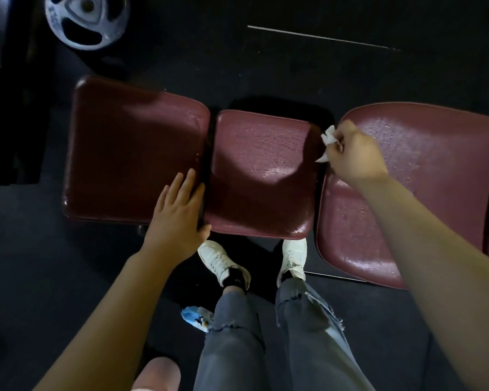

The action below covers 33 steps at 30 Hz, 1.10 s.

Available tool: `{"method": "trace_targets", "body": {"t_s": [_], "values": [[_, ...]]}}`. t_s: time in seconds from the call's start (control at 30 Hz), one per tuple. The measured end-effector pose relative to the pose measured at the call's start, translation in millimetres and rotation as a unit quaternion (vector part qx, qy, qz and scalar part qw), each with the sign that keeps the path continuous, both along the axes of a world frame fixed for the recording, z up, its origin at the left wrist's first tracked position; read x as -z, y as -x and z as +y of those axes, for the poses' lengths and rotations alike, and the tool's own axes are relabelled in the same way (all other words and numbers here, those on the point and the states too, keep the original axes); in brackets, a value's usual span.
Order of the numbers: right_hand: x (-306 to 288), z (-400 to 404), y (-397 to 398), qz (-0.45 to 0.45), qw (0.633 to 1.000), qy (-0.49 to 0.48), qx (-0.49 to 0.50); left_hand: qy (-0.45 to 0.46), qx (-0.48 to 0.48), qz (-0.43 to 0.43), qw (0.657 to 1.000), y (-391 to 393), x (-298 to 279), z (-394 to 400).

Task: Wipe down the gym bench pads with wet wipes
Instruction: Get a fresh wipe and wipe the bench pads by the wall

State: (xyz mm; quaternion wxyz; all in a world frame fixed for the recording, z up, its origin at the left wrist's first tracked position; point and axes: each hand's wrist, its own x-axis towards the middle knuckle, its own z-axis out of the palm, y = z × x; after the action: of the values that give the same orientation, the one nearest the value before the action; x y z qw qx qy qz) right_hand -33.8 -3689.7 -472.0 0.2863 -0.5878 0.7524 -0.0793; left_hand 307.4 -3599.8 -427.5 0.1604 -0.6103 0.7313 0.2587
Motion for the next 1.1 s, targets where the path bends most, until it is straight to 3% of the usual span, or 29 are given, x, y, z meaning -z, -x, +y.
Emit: {"method": "trace_targets", "body": {"t_s": [0.2,0.37,0.5,0.57,0.67,0.77,0.8,0.97,1.03,1.1], "values": [[-15.7,-28.0,52.6,0.083,0.988,0.126,0.013,0.021,-0.032,0.036,0.999,28.2,-3.6,-1.1],[3.1,-13.3,35.8,0.108,0.988,0.017,-0.105,0.027,-0.013,0.070,0.997,75.2,1.7,0.7],[1.5,99.0,18.7,-0.011,0.969,-0.040,-0.242,0.022,0.019,0.080,0.996,107.1,3.8,-1.9],[-5.7,145.0,20.2,-0.008,0.959,-0.059,-0.276,0.014,0.060,0.078,0.995,121.6,4.6,-2.8],[-10.1,173.1,36.7,-0.047,0.912,-0.025,-0.407,-0.001,0.119,0.066,0.991,139.4,7.0,-2.3],[-8.6,139.6,52.9,-0.047,0.824,0.015,-0.565,-0.008,0.143,0.063,0.988,155.5,9.4,-3.2],[-6.4,114.8,54.9,-0.037,0.824,0.023,-0.565,-0.007,0.147,0.064,0.987,160.0,10.3,-3.6],[5.4,-27.7,81.1,0.116,0.946,0.108,-0.283,-0.007,0.160,0.070,0.985,182.2,20.9,-1.5],[7.4,-43.5,83.5,0.147,0.972,0.109,-0.148,-0.010,0.157,0.075,0.985,189.3,25.3,-0.5],[10.4,-21.1,70.6,0.120,0.982,0.108,-0.103,-0.016,0.149,0.079,0.986,192.2,26.8,-0.5]]}}
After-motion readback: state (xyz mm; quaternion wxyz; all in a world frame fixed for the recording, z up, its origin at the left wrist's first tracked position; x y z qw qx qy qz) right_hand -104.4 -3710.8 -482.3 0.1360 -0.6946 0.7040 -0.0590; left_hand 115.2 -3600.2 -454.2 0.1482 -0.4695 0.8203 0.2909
